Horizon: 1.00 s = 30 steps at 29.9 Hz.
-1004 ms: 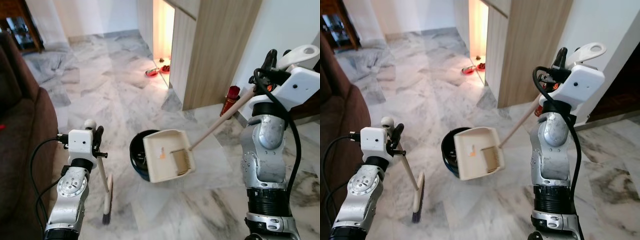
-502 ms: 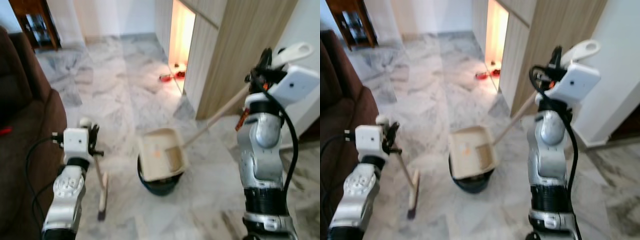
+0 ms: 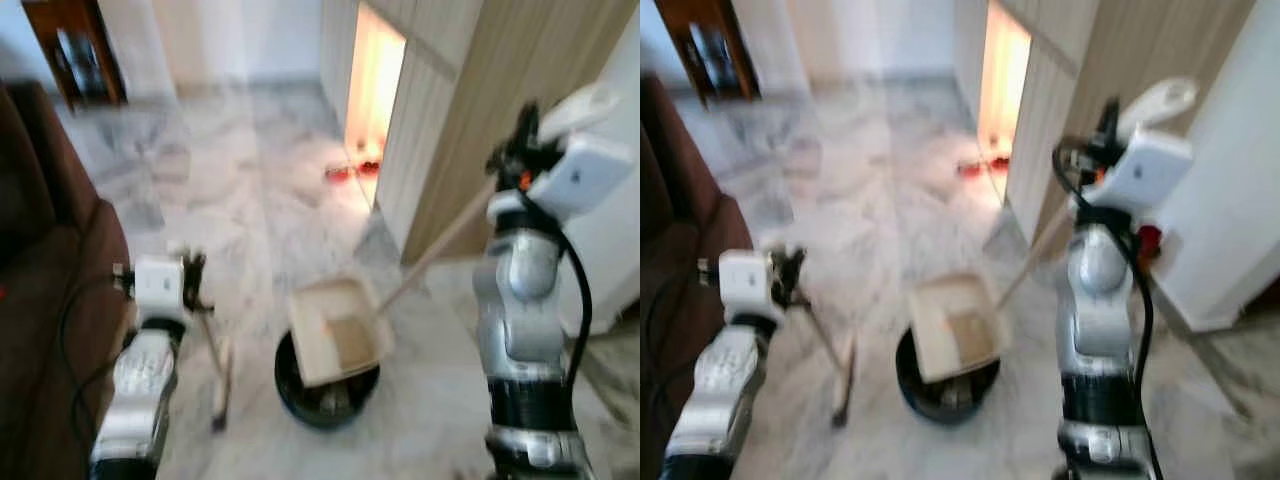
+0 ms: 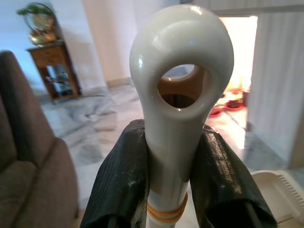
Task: Sweep floor
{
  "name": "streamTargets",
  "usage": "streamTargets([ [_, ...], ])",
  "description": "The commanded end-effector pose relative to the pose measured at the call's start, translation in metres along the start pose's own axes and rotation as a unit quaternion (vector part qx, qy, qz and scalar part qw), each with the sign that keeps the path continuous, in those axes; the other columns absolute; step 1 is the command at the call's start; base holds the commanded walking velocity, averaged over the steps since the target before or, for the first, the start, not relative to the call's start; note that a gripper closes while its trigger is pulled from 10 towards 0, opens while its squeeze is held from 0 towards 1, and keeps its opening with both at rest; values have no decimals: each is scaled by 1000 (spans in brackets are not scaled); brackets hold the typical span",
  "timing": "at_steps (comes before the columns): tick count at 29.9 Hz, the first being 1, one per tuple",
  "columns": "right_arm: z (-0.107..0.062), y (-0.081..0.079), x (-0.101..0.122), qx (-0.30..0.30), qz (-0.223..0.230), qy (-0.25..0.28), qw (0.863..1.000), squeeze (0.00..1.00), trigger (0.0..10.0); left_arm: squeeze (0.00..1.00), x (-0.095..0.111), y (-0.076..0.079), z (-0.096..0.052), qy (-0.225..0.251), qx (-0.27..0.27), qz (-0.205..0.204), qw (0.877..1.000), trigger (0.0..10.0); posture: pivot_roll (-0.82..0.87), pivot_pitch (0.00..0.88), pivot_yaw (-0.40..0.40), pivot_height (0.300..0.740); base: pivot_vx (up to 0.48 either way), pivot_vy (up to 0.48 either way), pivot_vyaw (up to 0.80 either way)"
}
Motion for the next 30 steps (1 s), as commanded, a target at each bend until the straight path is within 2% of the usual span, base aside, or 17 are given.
streamTargets([
  [1,5,5,19,-8,-1,41,999,0,10000,0,12,9,4,29,-13,-5,999,10000,-14,0,11,740,405,0,0],
  [10,4,3,19,-4,3,41,999,0,10000,0,13,9,3,31,-13,-6,999,10000,-15,0,10,740,388,0,0],
  [19,3,-2,19,9,5,39,999,0,10000,0,13,10,3,34,-14,-7,999,10000,-15,0,6,740,0,0,0],
  [25,-2,-24,20,66,4,41,997,0,10000,0,12,10,2,34,-17,-9,999,10000,-12,0,4,740,0,0,0],
  [28,-11,-45,22,118,-8,52,992,0,10000,0,13,12,1,35,-18,-12,999,10000,-12,0,4,740,0,0,0],
  [30,-18,-61,24,141,7,53,989,0,10000,0,12,13,1,34,-19,-15,999,10000,-12,0,4,740,0,0,0],
])
Point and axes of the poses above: a point about 5 cm out from each wrist's last joint towards the gripper, its own z axis pointing out of the wrist towards the gripper, its own x axis along the axis of the wrist's last joint, y = z × x, the point moved 3 cm from there along z, pointing out of the wrist towards the gripper, and after that the axes turned 2 degrees about -z, right-handed, at the moved point
